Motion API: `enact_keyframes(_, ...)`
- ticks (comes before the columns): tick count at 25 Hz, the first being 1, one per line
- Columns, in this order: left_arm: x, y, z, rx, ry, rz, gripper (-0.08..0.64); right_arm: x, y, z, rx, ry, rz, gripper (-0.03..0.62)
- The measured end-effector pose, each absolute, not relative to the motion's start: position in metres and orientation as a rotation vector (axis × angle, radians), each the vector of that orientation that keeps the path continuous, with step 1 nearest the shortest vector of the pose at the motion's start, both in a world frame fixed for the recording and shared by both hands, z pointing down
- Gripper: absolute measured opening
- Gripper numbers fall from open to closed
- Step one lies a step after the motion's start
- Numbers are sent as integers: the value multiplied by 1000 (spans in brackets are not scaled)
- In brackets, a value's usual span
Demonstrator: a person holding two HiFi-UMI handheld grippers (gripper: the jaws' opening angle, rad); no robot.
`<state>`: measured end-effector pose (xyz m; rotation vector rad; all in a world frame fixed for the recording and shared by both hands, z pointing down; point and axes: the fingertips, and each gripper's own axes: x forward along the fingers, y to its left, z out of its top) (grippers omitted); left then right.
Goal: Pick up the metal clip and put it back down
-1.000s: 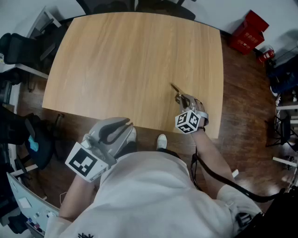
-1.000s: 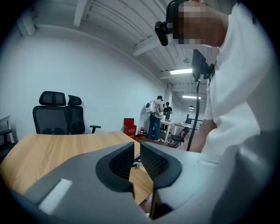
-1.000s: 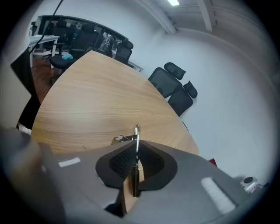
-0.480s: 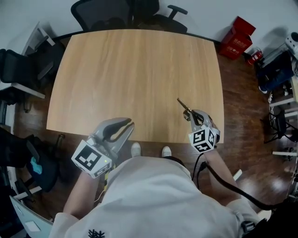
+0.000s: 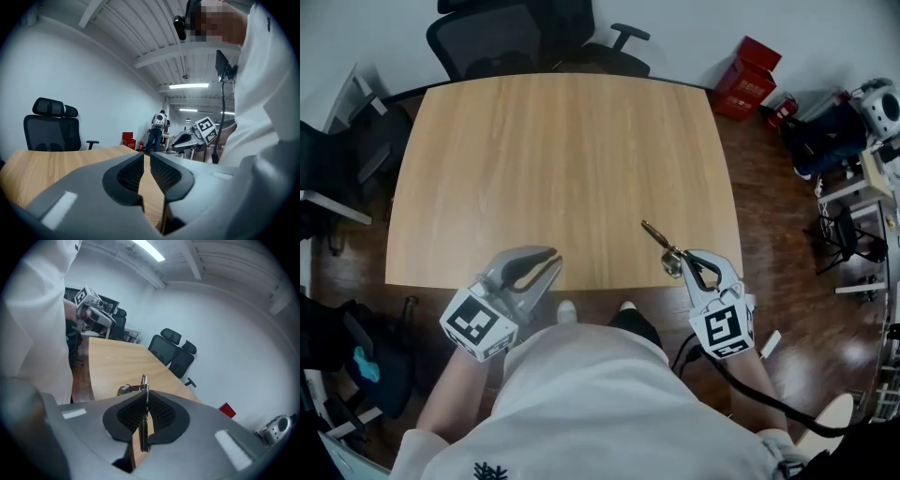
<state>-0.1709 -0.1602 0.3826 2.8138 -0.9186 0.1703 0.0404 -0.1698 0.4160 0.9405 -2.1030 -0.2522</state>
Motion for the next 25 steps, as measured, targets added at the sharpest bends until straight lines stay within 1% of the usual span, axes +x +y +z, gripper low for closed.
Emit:
enact_keyframes(8, -160, -156, 388, 2861, -794, 178, 46, 19, -124, 362, 946, -2118, -282, 9)
enact_keyframes(16, -149, -153, 384, 2909, -742, 196, 43, 17, -115, 358, 981, -2136, -236, 9)
enact_keyframes(25, -154, -152, 383, 2881, -787, 171, 54, 16, -129, 362, 945, -2151, -259, 9)
